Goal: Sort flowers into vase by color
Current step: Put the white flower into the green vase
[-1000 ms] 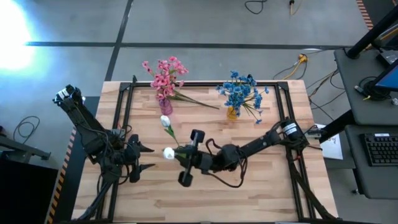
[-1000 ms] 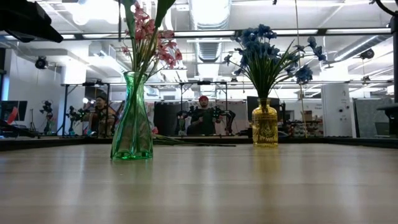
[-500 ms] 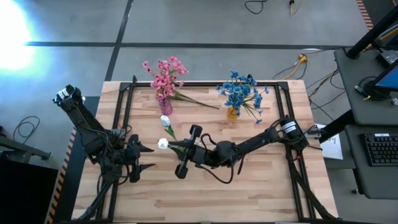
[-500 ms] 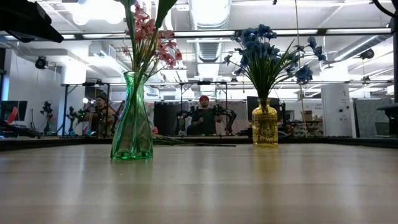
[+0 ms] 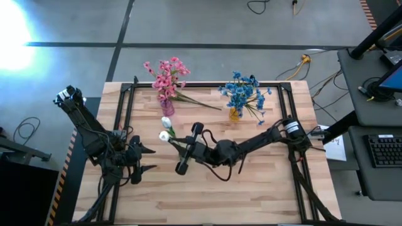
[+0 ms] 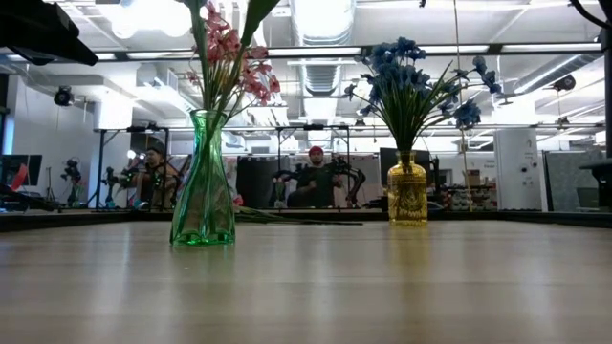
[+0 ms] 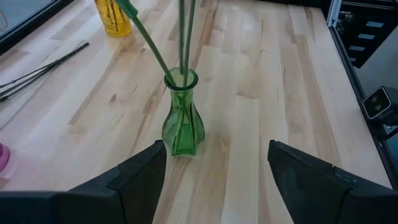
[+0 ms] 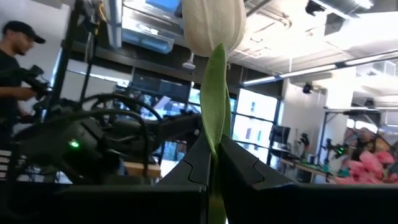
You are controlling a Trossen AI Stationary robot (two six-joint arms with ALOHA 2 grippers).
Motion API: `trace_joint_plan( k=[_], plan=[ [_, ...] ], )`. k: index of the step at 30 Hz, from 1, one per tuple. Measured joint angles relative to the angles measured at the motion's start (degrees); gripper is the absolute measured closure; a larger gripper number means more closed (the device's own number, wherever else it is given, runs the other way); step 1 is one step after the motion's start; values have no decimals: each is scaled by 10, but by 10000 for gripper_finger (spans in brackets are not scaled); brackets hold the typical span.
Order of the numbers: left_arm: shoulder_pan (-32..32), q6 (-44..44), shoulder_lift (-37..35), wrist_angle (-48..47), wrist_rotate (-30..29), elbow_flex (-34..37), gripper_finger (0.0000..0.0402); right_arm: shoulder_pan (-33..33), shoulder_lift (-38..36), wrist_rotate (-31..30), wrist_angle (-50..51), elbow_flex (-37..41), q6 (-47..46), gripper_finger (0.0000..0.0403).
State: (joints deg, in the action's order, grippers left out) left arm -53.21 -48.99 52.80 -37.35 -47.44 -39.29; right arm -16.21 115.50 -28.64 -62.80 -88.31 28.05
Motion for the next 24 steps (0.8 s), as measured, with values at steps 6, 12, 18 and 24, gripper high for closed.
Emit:
trace_joint_plan(
  k=[6,12,18,24],
  plan=[
    [0,0,0,0,-1,0,134,0,0,0,23,0,-2,390],
    [0,0,0,1,-30,0,134,0,0,0,37,0,-5,390],
    [0,0,0,1,-30,0,134,1,0,0,44,0,-19,390],
    [0,0,0,1,-30,0,134,1,0,0,45,1,-20,390]
  ],
)
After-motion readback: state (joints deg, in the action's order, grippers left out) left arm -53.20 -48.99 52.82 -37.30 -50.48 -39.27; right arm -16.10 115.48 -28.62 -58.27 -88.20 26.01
